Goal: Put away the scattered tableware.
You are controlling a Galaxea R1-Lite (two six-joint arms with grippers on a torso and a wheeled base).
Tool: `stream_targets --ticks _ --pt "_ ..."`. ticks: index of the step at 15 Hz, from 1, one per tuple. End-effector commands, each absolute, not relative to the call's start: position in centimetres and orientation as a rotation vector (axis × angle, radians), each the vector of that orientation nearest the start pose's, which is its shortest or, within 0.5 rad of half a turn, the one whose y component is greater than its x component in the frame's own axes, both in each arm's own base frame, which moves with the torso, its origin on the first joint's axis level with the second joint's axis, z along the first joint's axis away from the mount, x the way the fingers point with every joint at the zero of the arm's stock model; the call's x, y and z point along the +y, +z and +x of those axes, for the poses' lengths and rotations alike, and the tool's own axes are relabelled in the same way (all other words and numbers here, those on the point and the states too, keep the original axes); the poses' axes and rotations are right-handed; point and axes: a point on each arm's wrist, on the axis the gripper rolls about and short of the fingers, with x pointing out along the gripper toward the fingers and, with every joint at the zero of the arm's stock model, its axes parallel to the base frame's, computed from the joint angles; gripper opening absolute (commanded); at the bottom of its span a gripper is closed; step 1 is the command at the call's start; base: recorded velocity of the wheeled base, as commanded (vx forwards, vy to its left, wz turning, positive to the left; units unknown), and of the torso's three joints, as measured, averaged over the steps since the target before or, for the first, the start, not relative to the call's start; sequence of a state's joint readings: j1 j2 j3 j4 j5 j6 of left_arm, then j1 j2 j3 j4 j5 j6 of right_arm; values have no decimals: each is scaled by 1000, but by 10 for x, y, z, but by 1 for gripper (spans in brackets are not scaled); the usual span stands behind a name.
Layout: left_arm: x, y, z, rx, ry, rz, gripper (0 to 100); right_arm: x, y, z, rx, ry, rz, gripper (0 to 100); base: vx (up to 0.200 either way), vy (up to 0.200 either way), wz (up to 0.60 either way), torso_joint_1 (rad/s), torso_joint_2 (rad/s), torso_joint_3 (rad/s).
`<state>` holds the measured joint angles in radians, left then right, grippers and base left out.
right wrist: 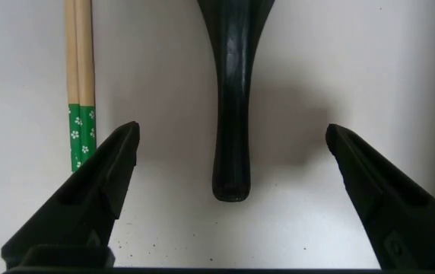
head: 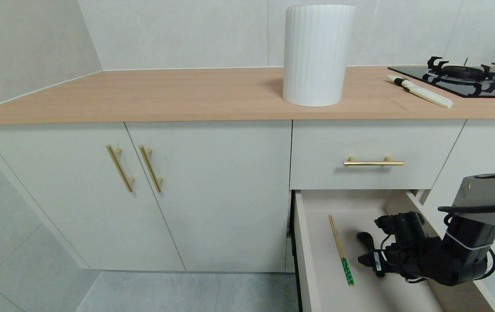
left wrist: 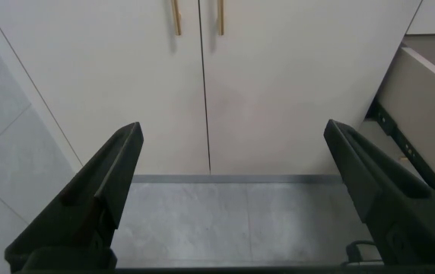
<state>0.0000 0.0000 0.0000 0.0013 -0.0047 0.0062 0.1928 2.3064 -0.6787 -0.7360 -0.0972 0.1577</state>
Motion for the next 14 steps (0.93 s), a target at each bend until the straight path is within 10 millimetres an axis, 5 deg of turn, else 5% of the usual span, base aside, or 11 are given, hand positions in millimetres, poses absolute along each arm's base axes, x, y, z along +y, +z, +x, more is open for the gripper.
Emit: stream_targets --ticks 1,3,10,14 --pt "0 75 -23 2 -5 6 100 61 -33 325 880 21 20 100 0 0 0 0 0 0" --pt "0 75 -23 2 -5 6 100 60 -19 319 854 23 26 100 0 0 0 0 0 0" --pt "0 75 -23 2 -5 6 100 51 89 251 643 70 56 100 0 0 0 0 0 0" --pt "0 75 -23 2 -5 6 100 50 115 224 677 102 49 100 0 0 0 0 0 0"
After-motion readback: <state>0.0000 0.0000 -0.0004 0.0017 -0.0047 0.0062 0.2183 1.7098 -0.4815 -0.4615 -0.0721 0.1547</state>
